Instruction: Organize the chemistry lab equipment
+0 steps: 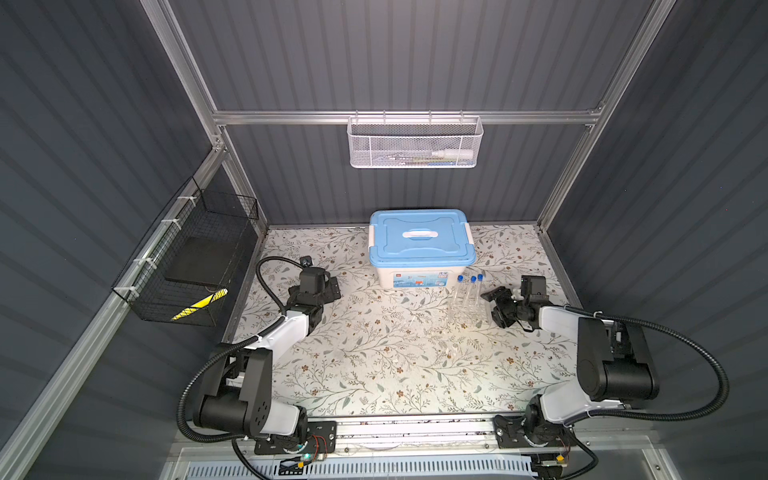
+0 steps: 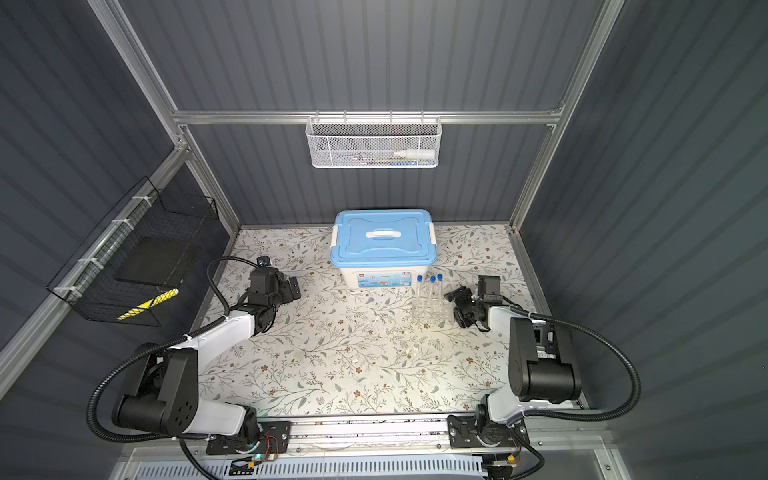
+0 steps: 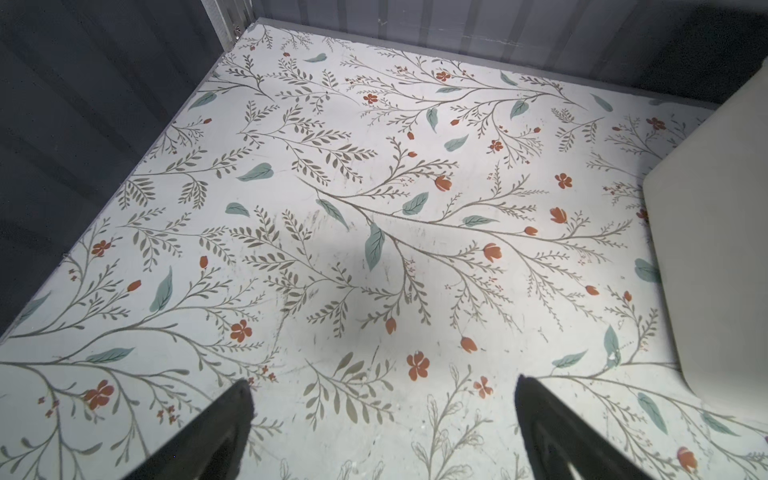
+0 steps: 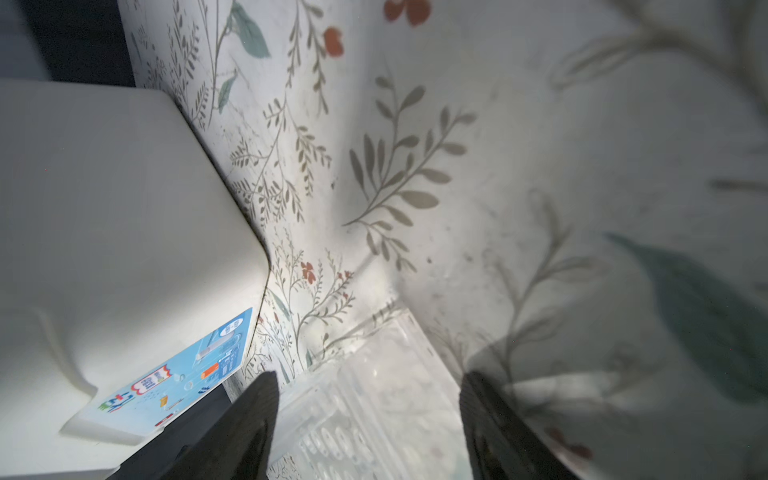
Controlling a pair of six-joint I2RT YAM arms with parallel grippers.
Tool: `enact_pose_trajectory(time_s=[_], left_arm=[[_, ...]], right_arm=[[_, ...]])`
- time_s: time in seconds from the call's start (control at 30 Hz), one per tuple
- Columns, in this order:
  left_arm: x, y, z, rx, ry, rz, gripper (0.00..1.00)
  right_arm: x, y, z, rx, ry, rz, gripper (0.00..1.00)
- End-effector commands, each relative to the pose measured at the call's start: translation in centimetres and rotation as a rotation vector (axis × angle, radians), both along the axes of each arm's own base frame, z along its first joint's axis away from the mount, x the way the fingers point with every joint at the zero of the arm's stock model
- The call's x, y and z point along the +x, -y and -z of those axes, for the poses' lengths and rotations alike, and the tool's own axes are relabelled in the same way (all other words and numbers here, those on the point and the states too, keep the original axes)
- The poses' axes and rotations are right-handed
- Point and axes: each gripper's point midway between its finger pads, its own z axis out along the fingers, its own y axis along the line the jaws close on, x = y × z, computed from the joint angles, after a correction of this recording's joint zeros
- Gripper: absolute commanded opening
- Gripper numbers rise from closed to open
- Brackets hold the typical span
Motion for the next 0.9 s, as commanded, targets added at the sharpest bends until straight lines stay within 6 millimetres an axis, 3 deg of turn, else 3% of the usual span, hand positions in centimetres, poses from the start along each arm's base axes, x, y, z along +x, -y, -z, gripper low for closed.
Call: enact_pose_trajectory(time_s=[0.0,0.17,0.2,0.5,0.6,0.7,0.87], left_arm=[[0.0,-0.6,-0.9,0.012,0.036,-0.015,1.0],[-0.3,-0.7,-0.6,0.011,0.035,-0.018,1.0],[-0.3,-0.7,-0.7,0.012,0.036,-0.015,1.0],[-0.6,-1.9,-0.1,0.078,0.07,-0.046,1.0],[-0.1,-2.1,-0.5,0.114,0.114,-0.038,1.0],[0.4,-2.3,-0.4,0.157,0.172,-0.03,1.0],[0.9,-2.7,1.3,0.235,0.118,-0.016,1.0]], right_arm=[[0.4,0.0,-0.2,0.001,0.004,0.029,0.71],[0.4,1.7,-1.5,-0.127,0.04,0.018,0.77],[0.6,2.8,-1.9,-0.19,0.057,0.03,0.78],[2.1,8.9,-8.5,-0.622,0.313,0.017,0.99],[2.7,10.1,-10.3,-0.792,0.435,-0.01,0.99],[3.1,10.3,-11.3,-0.918,0.569,-0.036,0.99],[3.6,9.1,-12.3,-0.899,0.664,-0.098,0.99]])
